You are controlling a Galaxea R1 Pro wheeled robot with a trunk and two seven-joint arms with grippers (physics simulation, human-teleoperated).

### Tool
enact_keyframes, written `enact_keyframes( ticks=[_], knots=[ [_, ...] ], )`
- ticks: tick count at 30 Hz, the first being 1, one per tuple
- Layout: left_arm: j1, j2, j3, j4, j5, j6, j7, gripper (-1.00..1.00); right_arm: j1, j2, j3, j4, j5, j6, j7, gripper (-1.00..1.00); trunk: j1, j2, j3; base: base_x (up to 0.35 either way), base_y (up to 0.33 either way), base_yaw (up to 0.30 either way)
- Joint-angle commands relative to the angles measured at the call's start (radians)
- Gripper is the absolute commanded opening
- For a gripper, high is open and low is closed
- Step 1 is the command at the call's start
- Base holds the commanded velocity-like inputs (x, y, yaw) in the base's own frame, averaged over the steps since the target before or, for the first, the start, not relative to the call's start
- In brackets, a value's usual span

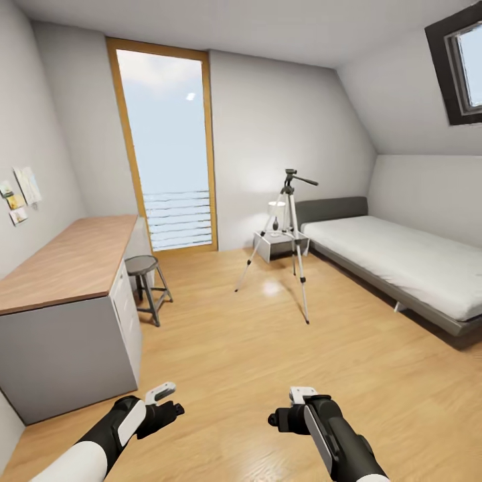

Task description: Attach the digital camera to the camera tripod in the bedroom.

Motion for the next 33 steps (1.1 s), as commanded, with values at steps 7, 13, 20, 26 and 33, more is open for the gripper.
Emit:
enact_keyframes(
  ticks=[7, 13, 20, 26, 33],
  knots=[
    [0.0, 0.0, 0.001, -0.001, 0.003, 0.005, 0.0, 1.0, -0.001, 0.0, 0.0, -0.002, 0.001, 0.003, 0.002, 1.0, 0.0, -0.001, -0.005, 0.002, 0.008, -0.229],
    [0.0, 0.001, 0.001, -0.002, 0.003, 0.005, 0.0, 1.0, -0.001, 0.0, 0.0, -0.003, 0.001, 0.001, 0.002, 1.0, 0.0, -0.001, -0.008, 0.013, 0.012, -0.125],
    [0.0, 0.0, 0.001, -0.002, 0.003, 0.005, 0.0, 1.0, -0.001, 0.001, 0.0, -0.003, 0.001, -0.001, 0.002, 1.0, 0.0, -0.001, -0.008, 0.129, 0.103, -0.031],
    [0.001, 0.0, 0.001, -0.002, 0.003, 0.005, 0.001, 1.0, -0.001, 0.001, 0.001, -0.003, 0.001, -0.002, 0.002, 1.0, 0.0, -0.001, -0.008, 0.093, 0.064, -0.008],
    [0.001, -0.001, 0.0, -0.002, 0.003, 0.005, 0.002, 1.0, -0.001, 0.001, 0.001, -0.003, 0.001, -0.002, 0.002, 1.0, 0.0, -0.001, -0.009, 0.024, -0.033, -0.002]
  ],
)
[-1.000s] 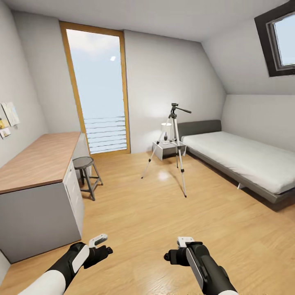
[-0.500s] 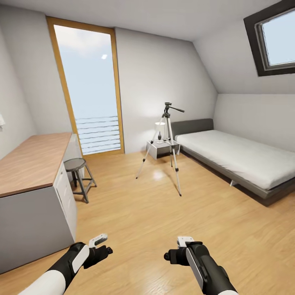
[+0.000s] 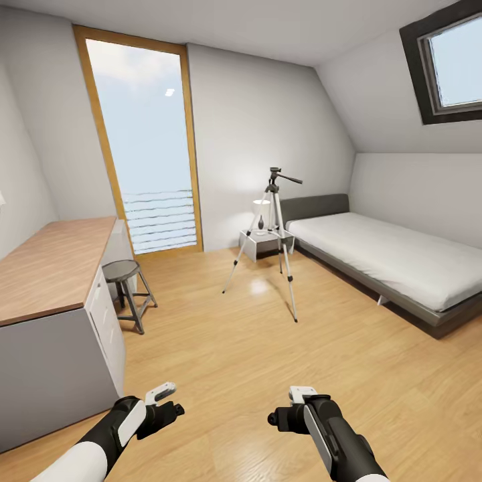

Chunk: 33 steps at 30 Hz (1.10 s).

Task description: Attach the digital camera to the camera tripod in the bedroom.

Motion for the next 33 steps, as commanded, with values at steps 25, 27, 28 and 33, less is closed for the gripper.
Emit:
enact_keyframes(
  ticks=[25, 27, 28, 33],
  knots=[
    [0.001, 0.0, 0.002, -0.008, 0.002, 0.005, 0.0, 1.0, 0.0, -0.003, 0.0, -0.001, 0.001, 0.003, 0.005, 1.0, 0.0, -0.001, -0.001, 0.002, -0.304, 0.0],
    [0.002, 0.0, 0.003, -0.008, 0.002, 0.004, 0.0, 1.0, 0.0, -0.003, 0.0, -0.001, 0.001, 0.003, 0.005, 1.0, 0.0, -0.001, -0.001, 0.0, -0.344, 0.0],
    [0.002, 0.0, 0.003, -0.008, 0.002, 0.004, 0.0, 1.0, 0.0, -0.003, 0.0, -0.001, 0.001, 0.003, 0.005, 1.0, 0.0, -0.001, -0.001, 0.0, -0.344, 0.0],
    [0.005, 0.002, 0.005, -0.008, 0.002, 0.004, 0.0, 1.0, 0.0, -0.003, 0.0, -0.001, 0.001, 0.003, 0.005, 1.0, 0.0, -0.001, -0.001, 0.0, -0.344, 0.0]
  ],
)
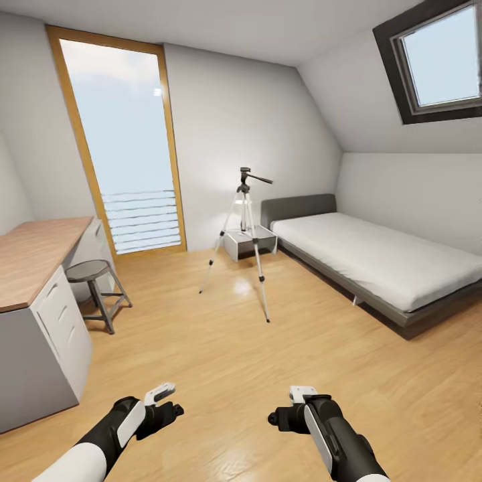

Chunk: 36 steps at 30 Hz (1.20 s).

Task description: Attach the digital camera to the camera tripod in the bedroom.

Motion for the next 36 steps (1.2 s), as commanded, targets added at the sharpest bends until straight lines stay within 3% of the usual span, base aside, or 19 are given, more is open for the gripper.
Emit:
enact_keyframes(
  ticks=[1, 17, 26, 36],
  knots=[
    [0.0, 0.0, 0.001, -0.002, 0.002, 0.006, 0.0, 1.0, 0.0, 0.0, 0.0, -0.001, 0.001, 0.004, 0.002, 1.0, 0.0, -0.001, -0.001, 0.0, -0.344, 0.0],
    [0.001, 0.003, 0.006, -0.002, 0.002, 0.007, -0.001, 1.0, 0.0, 0.003, 0.003, -0.046, 0.001, 0.017, -0.001, 1.0, 0.0, -0.001, -0.001, 0.038, -0.337, 0.019],
    [0.007, 0.004, 0.035, -0.002, 0.002, 0.007, -0.001, 1.0, 0.0, 0.002, 0.004, -0.049, 0.001, 0.017, -0.002, 1.0, 0.0, -0.001, -0.001, 0.193, -0.287, 0.181],
    [0.009, 0.004, 0.042, -0.002, 0.002, 0.007, -0.002, 1.0, 0.0, 0.001, 0.004, -0.05, 0.001, 0.016, -0.002, 1.0, 0.0, -0.001, -0.001, 0.232, -0.267, 0.193]
  ],
)
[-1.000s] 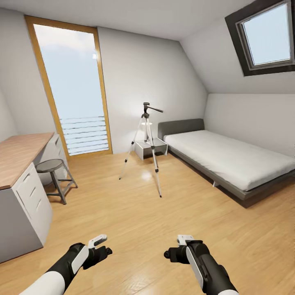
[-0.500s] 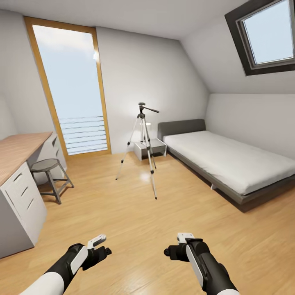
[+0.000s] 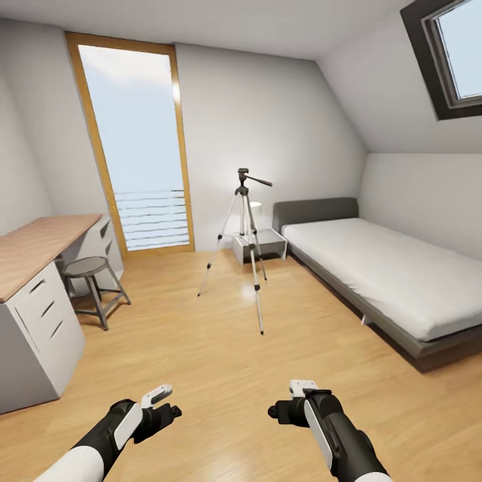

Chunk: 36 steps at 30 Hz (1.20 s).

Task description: Attach the digital camera to the camera tripod in the bedroom.

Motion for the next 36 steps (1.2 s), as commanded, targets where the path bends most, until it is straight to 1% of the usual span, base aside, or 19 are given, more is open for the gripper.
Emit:
enact_keyframes(
  ticks=[1, 12, 18, 19, 24, 36],
  knots=[
    [0.0, 0.0, 0.005, -0.001, 0.002, 0.006, 0.0, 1.0, 0.0, 0.0, 0.0, -0.001, 0.001, 0.004, 0.003, 1.0, 0.0, -0.001, -0.001, 0.245, -0.255, 0.082],
    [0.005, -0.003, 0.005, -0.009, 0.003, 0.004, -0.003, 1.0, 0.0, -0.001, -0.006, -0.001, 0.001, 0.006, 0.003, 1.0, 0.0, -0.001, -0.001, 0.244, -0.251, 0.027],
    [0.048, -0.003, 0.006, -0.096, 0.003, 0.006, -0.004, 1.0, 0.0, -0.002, -0.008, -0.001, 0.001, 0.007, 0.003, 1.0, 0.0, -0.001, -0.001, 0.235, -0.248, 0.003],
    [0.048, -0.003, 0.006, -0.096, 0.003, 0.006, -0.004, 1.0, 0.0, -0.002, -0.008, -0.001, 0.001, 0.007, 0.003, 1.0, 0.0, -0.001, -0.001, 0.234, -0.251, 0.001],
    [0.081, -0.001, 0.008, -0.161, 0.003, 0.013, -0.005, 1.0, -0.001, -0.001, -0.008, -0.001, 0.001, 0.008, 0.003, 1.0, 0.0, -0.001, -0.001, 0.234, -0.253, 0.001],
    [0.096, -0.001, 0.009, -0.191, 0.003, 0.016, -0.005, 1.0, -0.001, 0.0, -0.005, -0.002, 0.001, 0.008, 0.002, 1.0, 0.0, -0.001, -0.001, 0.234, -0.256, 0.0]
  ],
)
